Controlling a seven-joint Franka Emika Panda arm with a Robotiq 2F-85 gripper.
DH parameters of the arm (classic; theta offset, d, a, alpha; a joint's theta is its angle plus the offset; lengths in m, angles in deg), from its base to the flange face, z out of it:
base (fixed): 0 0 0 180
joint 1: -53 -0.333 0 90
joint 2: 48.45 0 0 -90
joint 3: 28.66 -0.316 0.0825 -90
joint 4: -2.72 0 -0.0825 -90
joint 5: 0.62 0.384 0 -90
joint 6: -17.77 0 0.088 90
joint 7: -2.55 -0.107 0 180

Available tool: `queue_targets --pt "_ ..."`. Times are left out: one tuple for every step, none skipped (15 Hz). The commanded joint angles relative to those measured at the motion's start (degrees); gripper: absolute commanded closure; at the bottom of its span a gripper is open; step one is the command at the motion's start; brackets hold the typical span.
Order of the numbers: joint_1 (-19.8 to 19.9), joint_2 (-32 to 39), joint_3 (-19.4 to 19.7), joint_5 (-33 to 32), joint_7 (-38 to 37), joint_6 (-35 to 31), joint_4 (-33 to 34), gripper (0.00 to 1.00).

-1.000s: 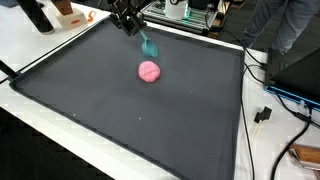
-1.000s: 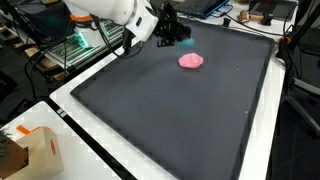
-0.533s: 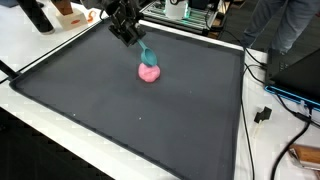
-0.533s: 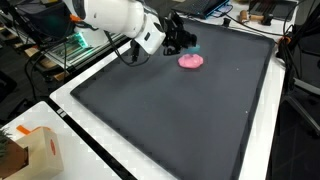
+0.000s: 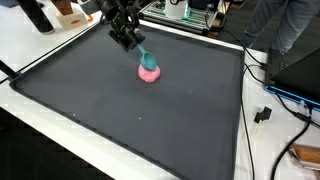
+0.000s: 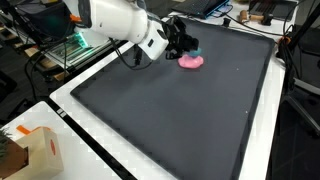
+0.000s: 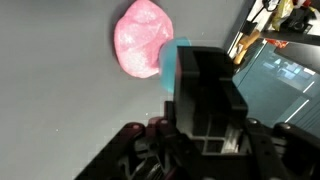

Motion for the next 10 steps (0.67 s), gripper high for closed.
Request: queue_targets --pt "1.4 0.9 -0.8 1.2 0.1 1.2 0.8 0.75" --pt "1.4 0.7 -0.8 1.0 -0.4 1.4 0.8 0.75" --pt "1.4 0.6 -0.8 0.9 -0.8 1.3 0.8 0.75" --pt "1.4 0.1 -0.8 0.5 -1.5 1.3 0.6 0.75" --pt "1.4 -0.1 -0.7 0.4 -1.8 1.3 0.6 0.75" --pt "1.4 -0.5 -0.7 0.1 -2.4 1.2 0.5 0.75" --pt "1.2 -1.0 -0.7 -0.1 -3.1 0.9 0.3 0.75" --pt "1.1 -1.7 -0.7 -0.5 -3.9 0.9 0.0 0.75" --pt "1.0 -2.2 -0.7 -0.7 -4.7 0.6 -0.1 0.75" --pt "0.8 -3.0 -0.7 -1.1 -5.7 0.4 -0.3 0.75"
